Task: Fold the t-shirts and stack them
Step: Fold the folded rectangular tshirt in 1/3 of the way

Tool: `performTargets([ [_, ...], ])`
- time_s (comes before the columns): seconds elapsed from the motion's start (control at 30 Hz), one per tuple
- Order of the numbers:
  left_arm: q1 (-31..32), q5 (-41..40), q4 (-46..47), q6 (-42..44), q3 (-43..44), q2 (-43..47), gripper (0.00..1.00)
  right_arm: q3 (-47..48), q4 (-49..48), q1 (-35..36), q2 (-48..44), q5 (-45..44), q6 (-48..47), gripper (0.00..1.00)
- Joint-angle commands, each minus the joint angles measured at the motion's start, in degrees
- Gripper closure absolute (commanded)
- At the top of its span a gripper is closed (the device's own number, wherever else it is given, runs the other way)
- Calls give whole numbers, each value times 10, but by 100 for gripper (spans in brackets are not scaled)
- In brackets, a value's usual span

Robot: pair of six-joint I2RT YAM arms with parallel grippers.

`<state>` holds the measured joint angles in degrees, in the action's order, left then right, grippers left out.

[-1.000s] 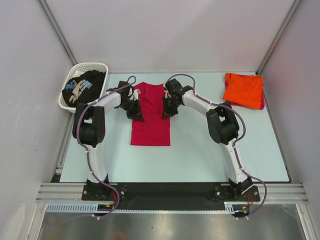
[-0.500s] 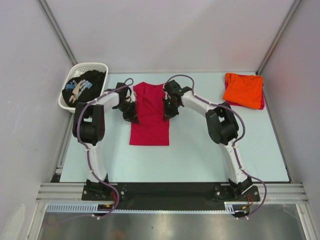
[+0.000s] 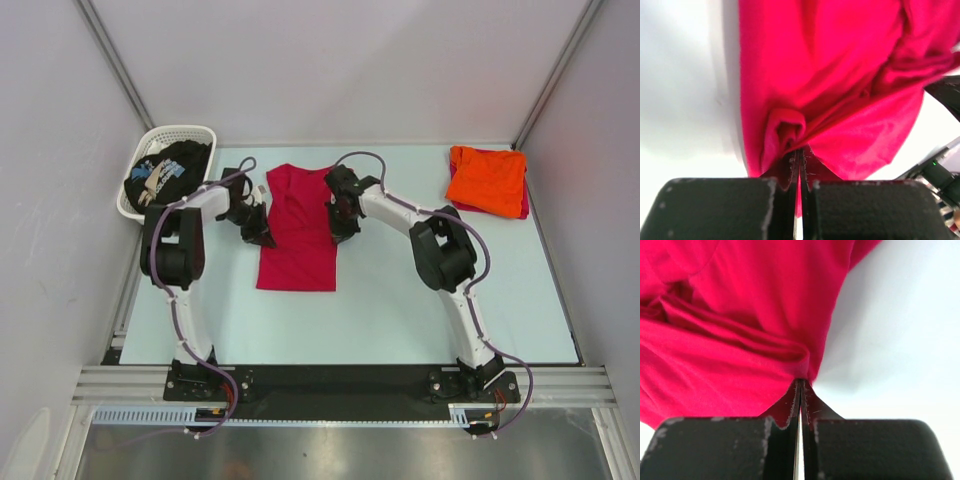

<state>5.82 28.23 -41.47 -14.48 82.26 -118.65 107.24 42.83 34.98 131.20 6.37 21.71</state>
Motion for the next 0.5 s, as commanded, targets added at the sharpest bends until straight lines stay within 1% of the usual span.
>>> performTargets([
  [0.0,-5,70,32,20,-24,93,99,-18,-2,0,-102,-8,-17,100],
  [0.03,-6,75,31,23,-23,138,91,-23,-4,-2,-124,-7,-19,100],
  [0.07,-7,76,30,24,-23,160,69,-29,-6,-4,-166,0,-25,100],
  [0.1,-13,74,24,25,-25,182,59,-50,-7,-8,-193,7,-26,100],
  [0.13,-18,75,22,24,-29,222,46,-66,-16,-19,-216,21,-27,100],
  [0.17,-23,72,22,20,-43,241,17,-83,-21,-27,-238,53,-19,98],
  [0.2,-36,75,22,13,-53,274,4,-126,-23,-36,-282,71,-12,96],
  [0.23,-43,83,23,10,-67,291,0,-151,-38,-61,-303,98,-2,91],
  [0.27,-52,94,21,8,-98,302,1,-183,-45,-73,-326,136,9,77],
  [0.3,-74,111,35,-4,-121,315,0,-245,-56,-87,-365,158,32,68],
  [0.33,-84,140,38,-9,-144,340,0,-283,-81,-107,-386,176,43,58],
  [0.37,-91,148,40,-15,-183,351,0,-315,-95,-119,-402,208,53,50],
  [0.4,-99,154,39,-13,-201,363,0,-345,-108,-126,-415,224,73,44],
  [0.43,-100,141,32,-12,-215,380,0,-400,-127,-132,-435,235,81,38],
  [0.47,-101,141,21,-9,-242,388,0,-421,-136,-138,-440,256,87,38],
])
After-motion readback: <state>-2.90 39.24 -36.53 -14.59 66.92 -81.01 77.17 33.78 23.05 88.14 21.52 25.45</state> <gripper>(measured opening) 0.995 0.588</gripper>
